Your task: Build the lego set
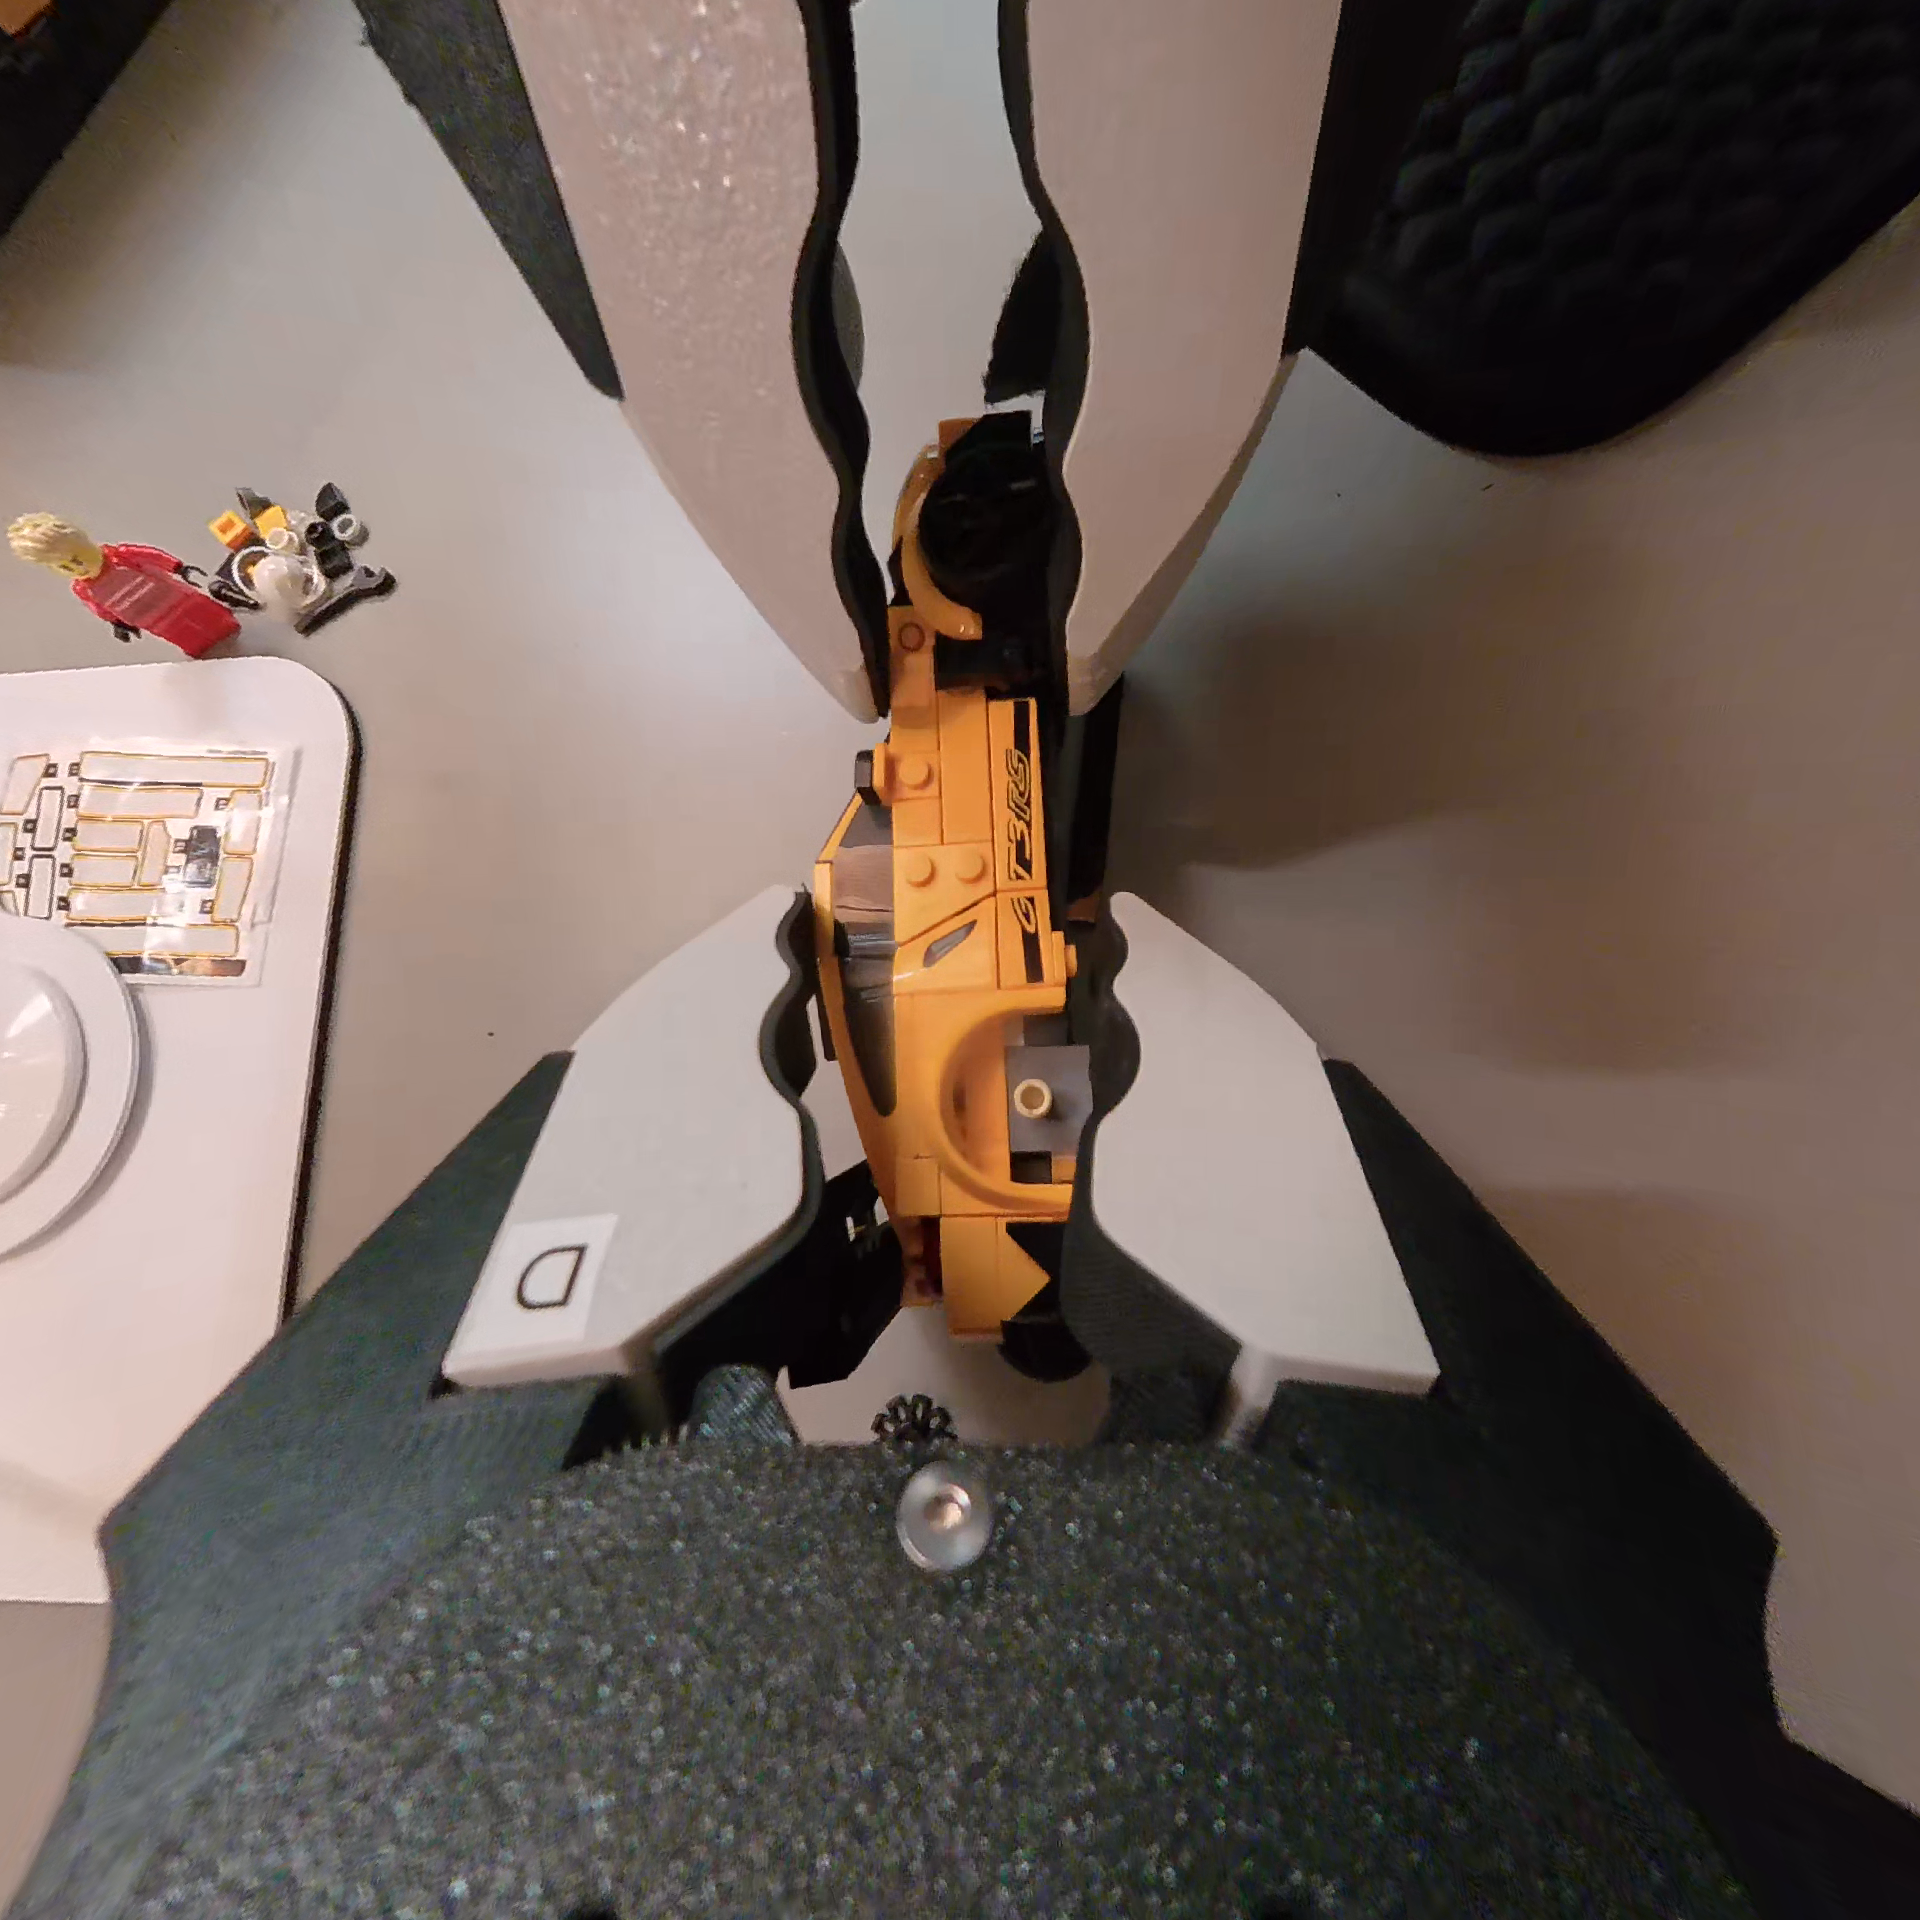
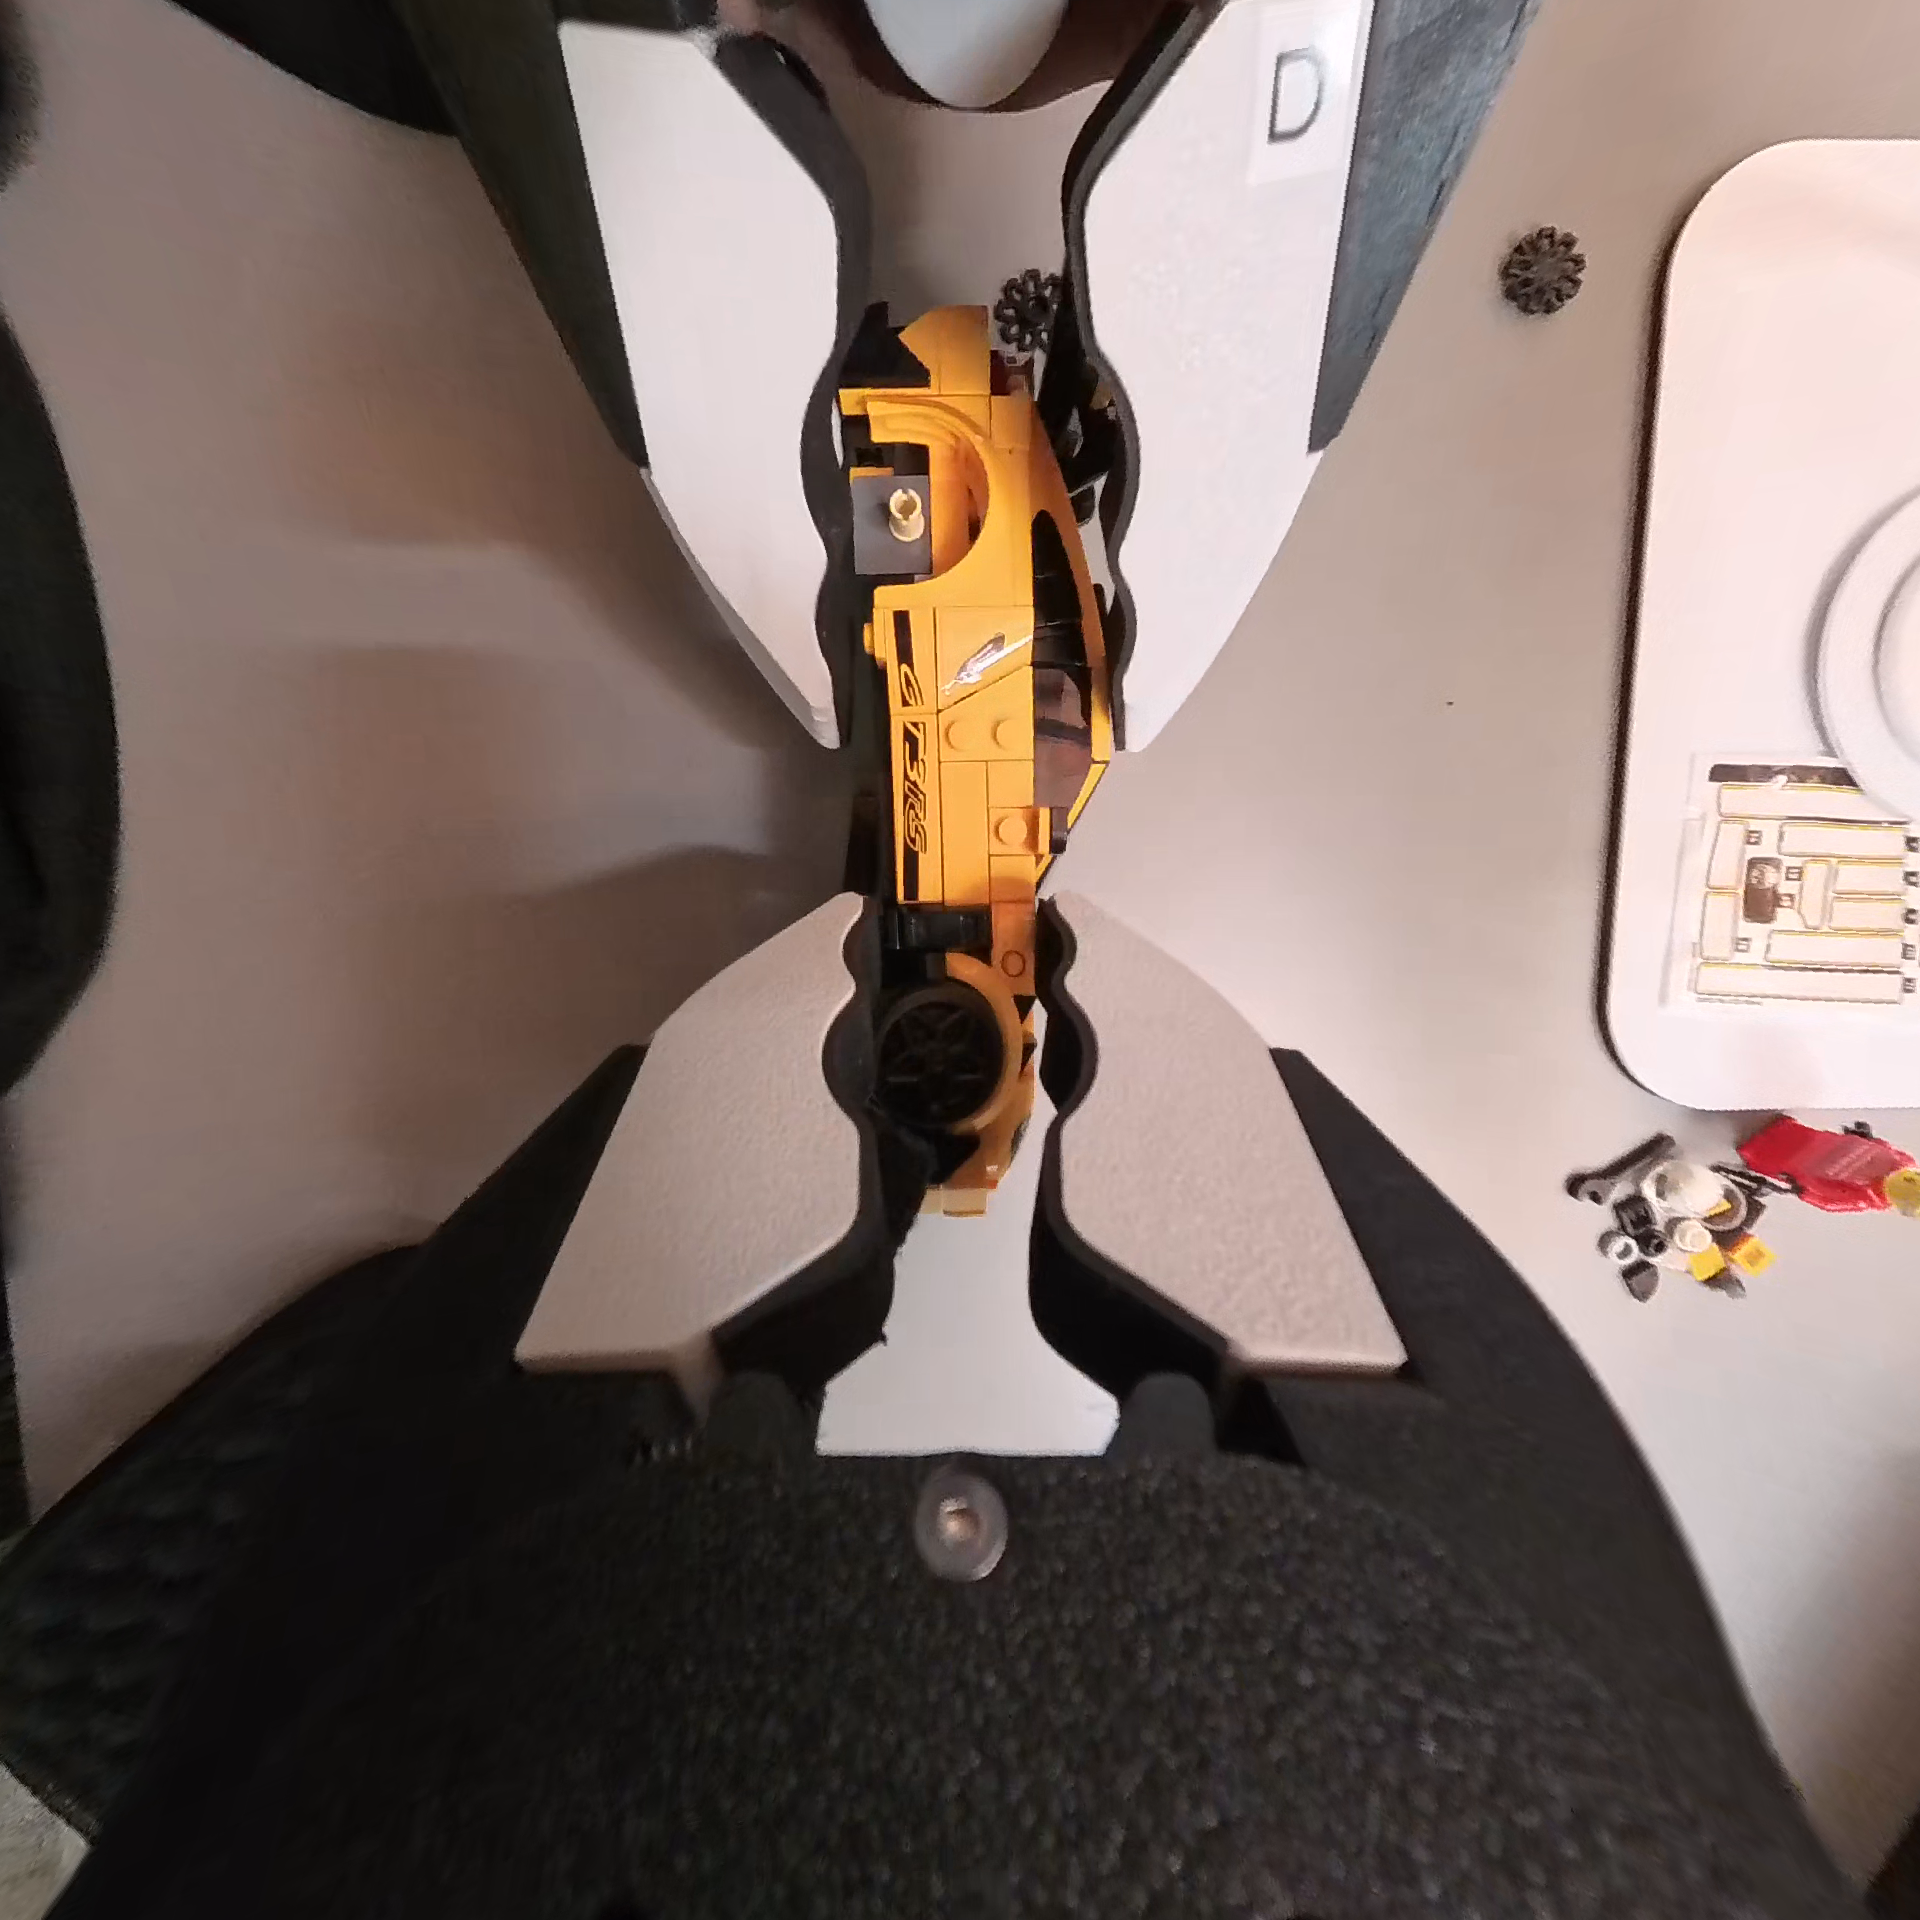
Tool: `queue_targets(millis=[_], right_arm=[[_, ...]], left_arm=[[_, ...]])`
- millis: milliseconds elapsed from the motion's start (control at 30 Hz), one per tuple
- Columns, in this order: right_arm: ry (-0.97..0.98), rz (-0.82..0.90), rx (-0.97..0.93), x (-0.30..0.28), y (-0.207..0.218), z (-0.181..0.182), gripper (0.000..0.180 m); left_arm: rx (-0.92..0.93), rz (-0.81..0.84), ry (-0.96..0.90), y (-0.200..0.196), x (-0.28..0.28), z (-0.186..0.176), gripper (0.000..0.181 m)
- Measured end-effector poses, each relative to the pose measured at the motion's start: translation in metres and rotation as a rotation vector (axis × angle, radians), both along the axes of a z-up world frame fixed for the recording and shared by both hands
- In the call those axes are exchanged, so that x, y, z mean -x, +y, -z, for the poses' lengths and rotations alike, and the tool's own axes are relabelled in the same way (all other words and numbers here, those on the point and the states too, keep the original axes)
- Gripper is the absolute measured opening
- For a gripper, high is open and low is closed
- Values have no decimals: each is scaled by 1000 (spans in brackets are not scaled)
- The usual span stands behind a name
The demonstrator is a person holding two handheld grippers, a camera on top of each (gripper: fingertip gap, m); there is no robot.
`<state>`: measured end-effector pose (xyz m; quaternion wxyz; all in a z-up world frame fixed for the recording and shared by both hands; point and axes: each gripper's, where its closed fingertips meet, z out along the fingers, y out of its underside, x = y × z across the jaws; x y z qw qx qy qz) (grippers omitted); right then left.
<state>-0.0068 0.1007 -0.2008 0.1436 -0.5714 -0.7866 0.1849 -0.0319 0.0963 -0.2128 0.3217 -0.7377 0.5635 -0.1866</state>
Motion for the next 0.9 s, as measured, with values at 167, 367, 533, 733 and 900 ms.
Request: queue_targets(millis=[167,367,533,733,900], right_arm=[[11,6,7,0,-1,0,28],[26,26,0,1,-1,0,28],[80,25,-80,1,-3,-9,35],[49,-14,-191,-3,-9,-12,6],[24,-18,-200,-2,-10,-11,1]], left_arm=[[-2,-2,4,0,0,0,49],[0,-7,-1,1,0,0,49],[6,-10,-8,0,0,-1,48],[7,-11,-8,0,0,-1,48],[2,-12,-3,0,0,0,48]])
